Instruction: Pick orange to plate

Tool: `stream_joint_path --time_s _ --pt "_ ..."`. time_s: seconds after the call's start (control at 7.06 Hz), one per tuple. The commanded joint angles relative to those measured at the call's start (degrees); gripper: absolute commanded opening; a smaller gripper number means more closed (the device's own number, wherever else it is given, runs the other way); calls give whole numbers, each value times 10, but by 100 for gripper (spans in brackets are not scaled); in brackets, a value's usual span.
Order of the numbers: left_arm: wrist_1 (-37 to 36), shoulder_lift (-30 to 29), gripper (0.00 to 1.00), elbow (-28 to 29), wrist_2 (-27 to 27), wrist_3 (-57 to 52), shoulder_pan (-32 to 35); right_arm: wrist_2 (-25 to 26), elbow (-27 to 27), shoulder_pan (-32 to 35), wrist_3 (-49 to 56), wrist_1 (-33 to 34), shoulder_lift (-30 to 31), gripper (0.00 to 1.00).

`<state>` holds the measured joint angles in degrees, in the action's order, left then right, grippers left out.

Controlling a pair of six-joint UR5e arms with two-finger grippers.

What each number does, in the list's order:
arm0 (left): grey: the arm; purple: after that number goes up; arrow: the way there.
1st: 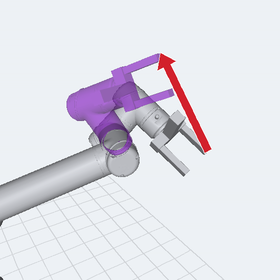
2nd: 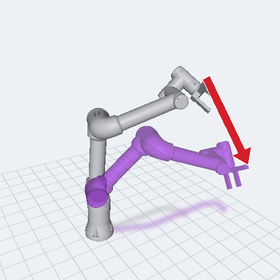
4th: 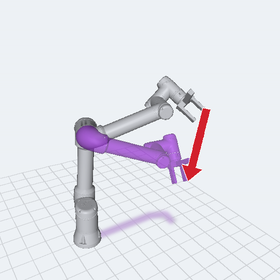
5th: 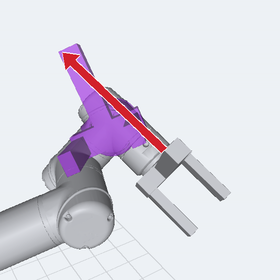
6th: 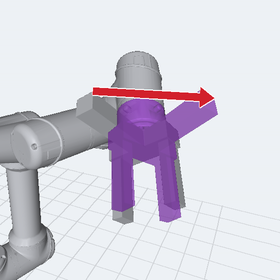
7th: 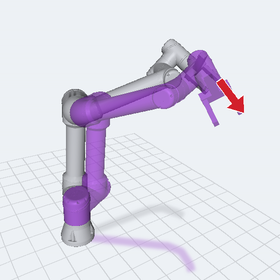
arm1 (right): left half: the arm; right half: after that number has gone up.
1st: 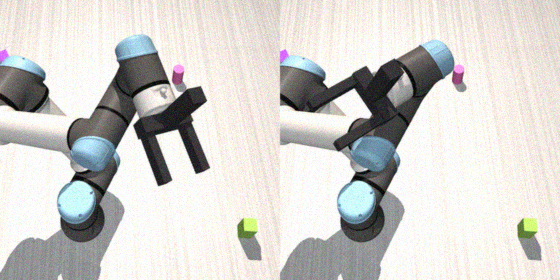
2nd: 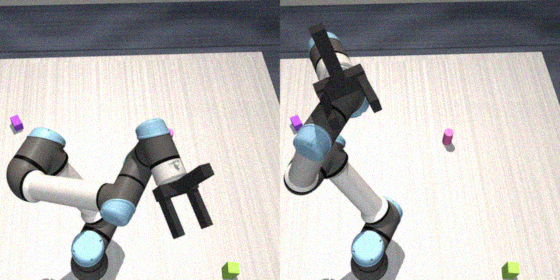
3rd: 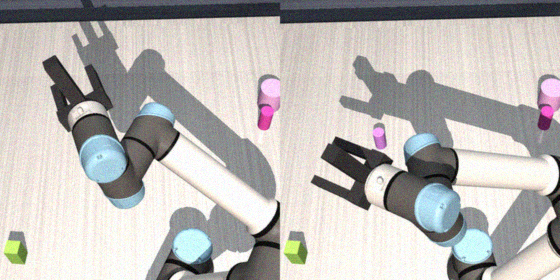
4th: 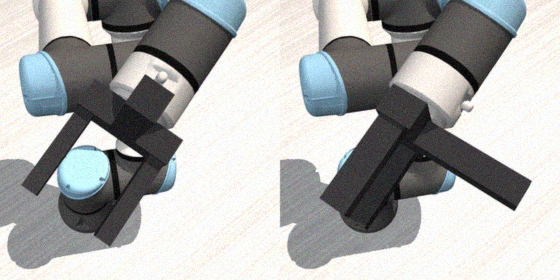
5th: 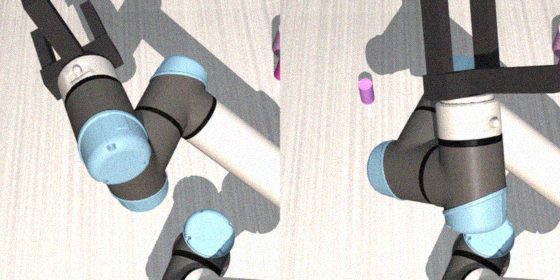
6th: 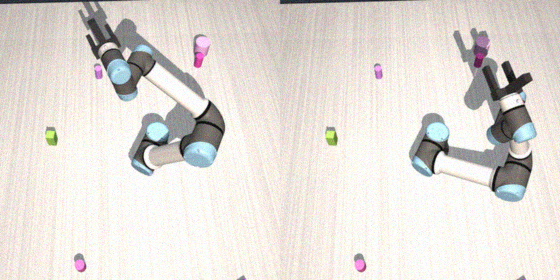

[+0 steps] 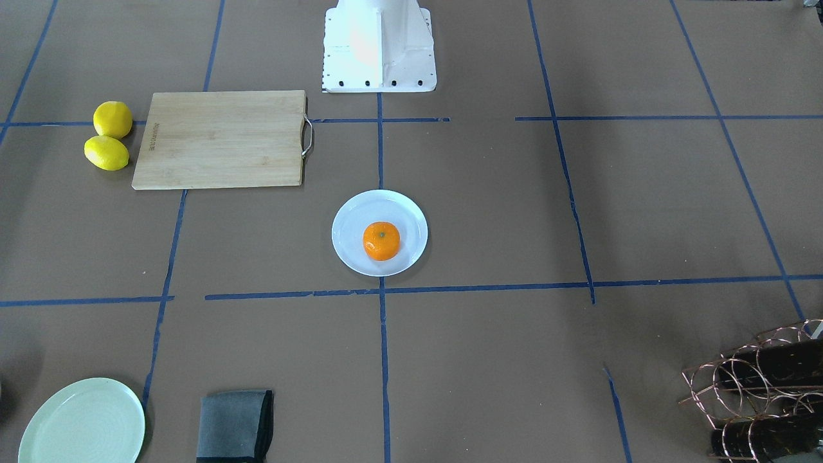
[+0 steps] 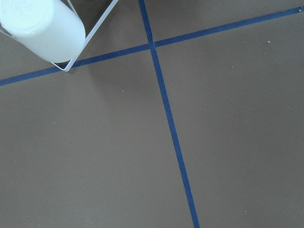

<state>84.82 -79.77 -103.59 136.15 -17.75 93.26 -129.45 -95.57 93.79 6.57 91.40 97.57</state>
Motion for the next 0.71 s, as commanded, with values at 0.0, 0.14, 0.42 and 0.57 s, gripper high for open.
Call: stream_joint_path --time_s 0.0,0.14,0.42,0.57 --pt "0 1 100 1 0 0 0 0 -1 0 -1 -1 -2 100" --pt "0 0 100 1 1 0 0 0 -1 0 -1 -1 -2 100" --pt "1 -3 100 4 1 0 0 -1 -1 0 -1 -1 -2 100" --pt "1 -3 100 6 2 0 0 -1 -1 0 -1 -1 -2 100"
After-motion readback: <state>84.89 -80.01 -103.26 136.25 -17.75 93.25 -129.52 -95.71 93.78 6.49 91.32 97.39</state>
